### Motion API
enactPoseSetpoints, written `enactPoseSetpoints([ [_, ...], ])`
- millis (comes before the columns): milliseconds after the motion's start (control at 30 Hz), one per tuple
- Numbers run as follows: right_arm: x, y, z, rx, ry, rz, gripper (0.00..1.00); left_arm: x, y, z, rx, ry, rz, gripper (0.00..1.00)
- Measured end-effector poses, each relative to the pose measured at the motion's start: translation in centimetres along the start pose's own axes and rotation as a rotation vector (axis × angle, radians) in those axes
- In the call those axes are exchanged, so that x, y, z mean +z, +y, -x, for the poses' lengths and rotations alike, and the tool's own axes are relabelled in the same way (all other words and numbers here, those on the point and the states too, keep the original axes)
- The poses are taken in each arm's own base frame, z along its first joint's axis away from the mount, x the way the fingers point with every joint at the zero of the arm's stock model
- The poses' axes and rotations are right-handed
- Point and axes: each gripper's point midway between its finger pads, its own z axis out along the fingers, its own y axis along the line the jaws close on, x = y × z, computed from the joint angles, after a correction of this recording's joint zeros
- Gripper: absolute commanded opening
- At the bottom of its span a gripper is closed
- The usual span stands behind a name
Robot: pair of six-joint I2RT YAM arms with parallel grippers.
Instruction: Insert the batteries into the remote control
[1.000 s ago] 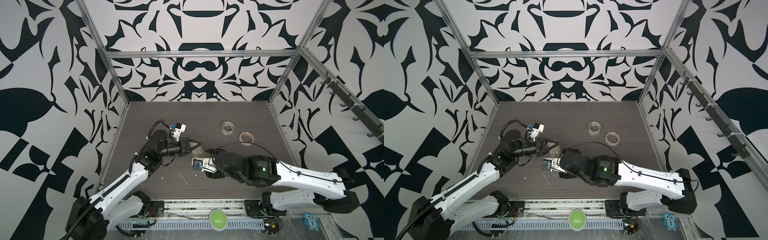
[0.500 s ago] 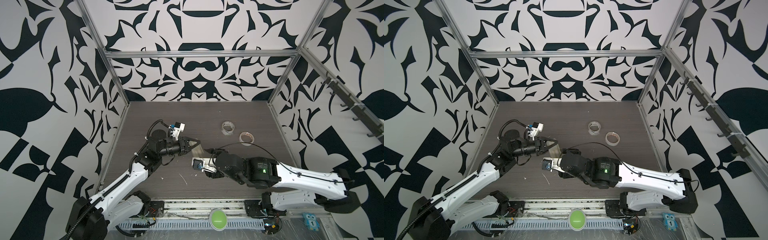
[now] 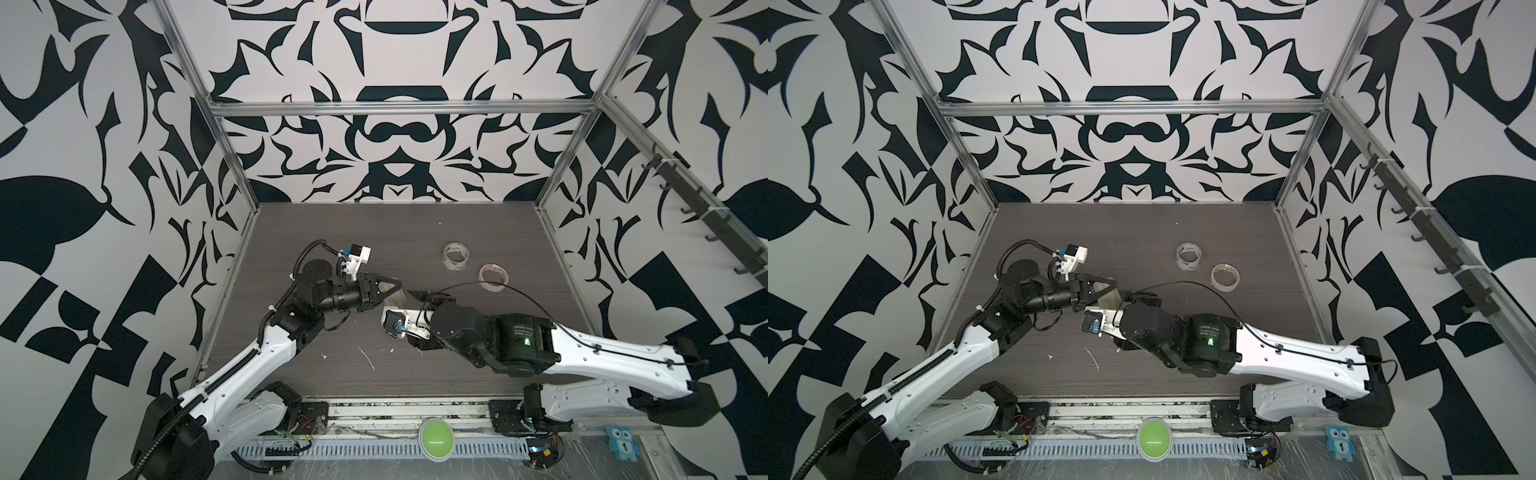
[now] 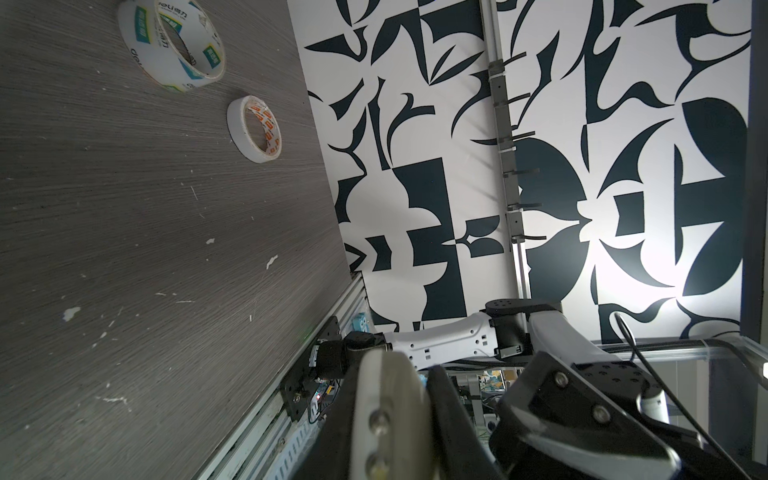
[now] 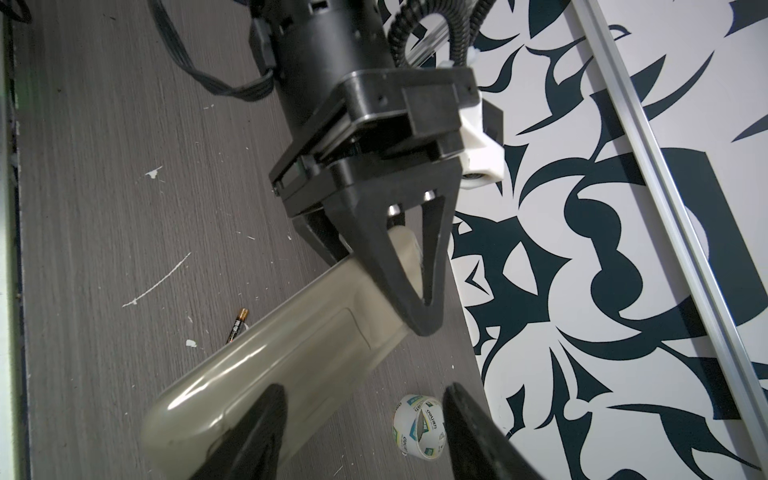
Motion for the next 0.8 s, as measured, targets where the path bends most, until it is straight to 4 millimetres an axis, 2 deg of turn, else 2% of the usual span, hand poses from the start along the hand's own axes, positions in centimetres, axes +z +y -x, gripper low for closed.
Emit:
enactPoseSetpoints([
  [167,-0.2,0.3,0.2,-0.005,-0.013,0.021,0.65,-0.2,0.0,0.0,0.001,-0.003,-0.001,0.0],
  [433,-2.1,0.8,0.6,0.007,-0.08,0.097,0.65,-0.5,0.2,-0.3,0.002,0.006,-0.008,0.0],
  [800,-0.9,2.9,0.2,-0.033,-0.041,0.18,0.64,-0.6,0.0,-0.9,0.016,0.041,-0.032,0.0],
])
